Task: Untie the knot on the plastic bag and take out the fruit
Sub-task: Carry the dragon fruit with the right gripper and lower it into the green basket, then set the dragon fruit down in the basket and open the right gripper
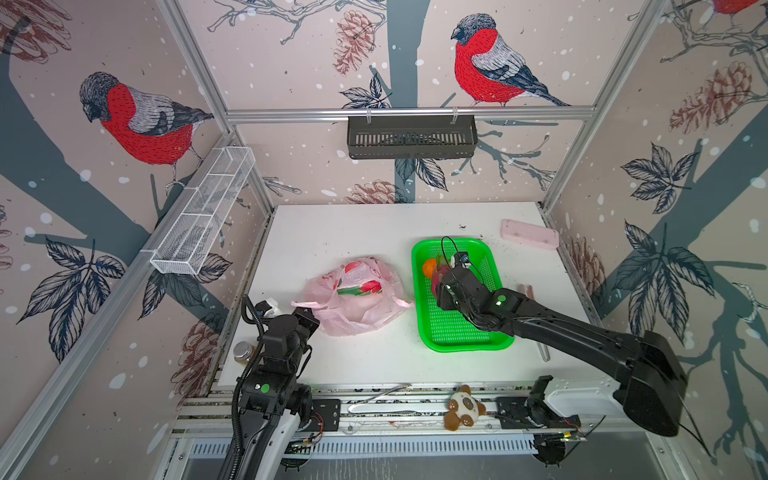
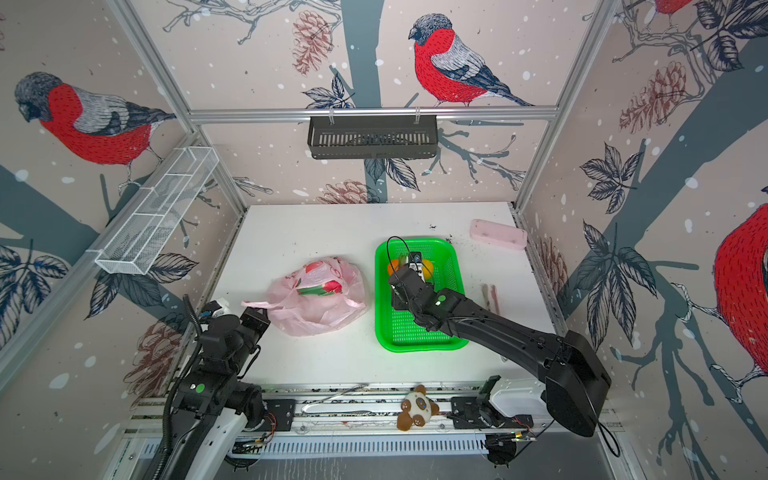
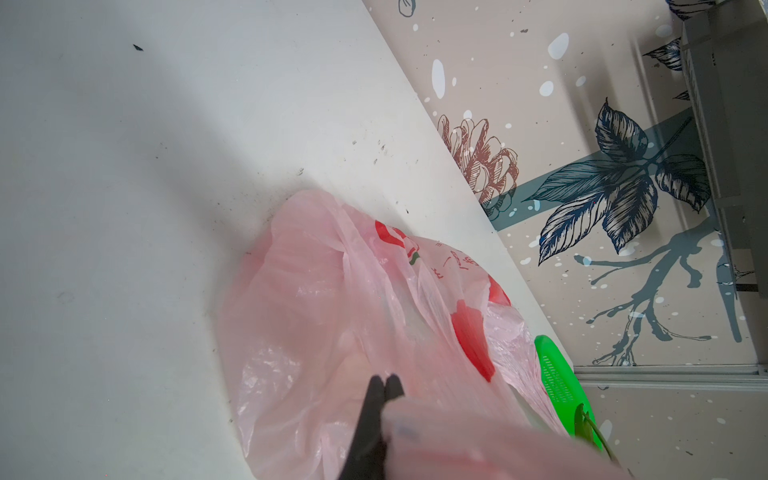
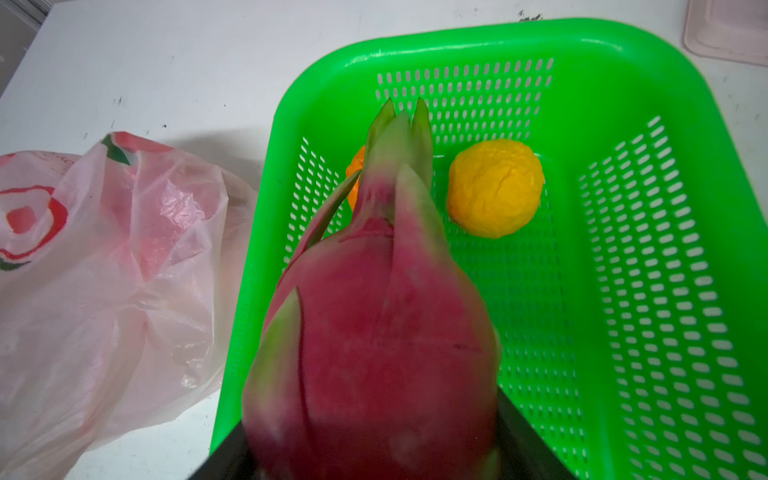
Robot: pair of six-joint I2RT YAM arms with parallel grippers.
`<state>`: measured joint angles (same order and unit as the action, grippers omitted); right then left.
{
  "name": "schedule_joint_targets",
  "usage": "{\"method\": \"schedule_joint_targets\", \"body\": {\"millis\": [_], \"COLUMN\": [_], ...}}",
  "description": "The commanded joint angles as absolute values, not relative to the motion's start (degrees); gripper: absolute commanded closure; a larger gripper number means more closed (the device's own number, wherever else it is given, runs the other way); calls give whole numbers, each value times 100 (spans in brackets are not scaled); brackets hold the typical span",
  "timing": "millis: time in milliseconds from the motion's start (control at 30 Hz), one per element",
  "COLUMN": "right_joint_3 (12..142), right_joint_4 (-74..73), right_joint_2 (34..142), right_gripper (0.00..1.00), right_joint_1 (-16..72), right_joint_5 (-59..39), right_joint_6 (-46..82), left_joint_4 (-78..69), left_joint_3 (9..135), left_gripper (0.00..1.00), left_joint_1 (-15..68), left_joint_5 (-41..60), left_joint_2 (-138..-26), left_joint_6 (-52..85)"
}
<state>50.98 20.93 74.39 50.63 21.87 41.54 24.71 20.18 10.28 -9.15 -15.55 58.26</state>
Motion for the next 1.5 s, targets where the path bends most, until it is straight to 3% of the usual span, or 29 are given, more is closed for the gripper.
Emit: {"method": "schedule_joint_targets", "body": {"millis": [0,800,1467], "right_joint_3": [4983,4442,4550], "right_joint_4": [1878,1248,1195], "right_joint_2": [7479,8077,8432], "right_gripper": [70,64,40], "right_joint_1": [5132,5124,4959], "right_joint_5": [2083,1514,1414], "right_joint_6": [4485,4624,4491], "left_joint_4": [2349,2470,2505], "left_joint_3": [2074,2074,1995], "left_gripper": [100,100,100], "left_joint_1": [1020,1019,1017], "left_joint_5": [-992,-999,-991], "left_joint_2": [-1510,-1503,-1454], "left_joint_6": [5784,5827,5854]}}
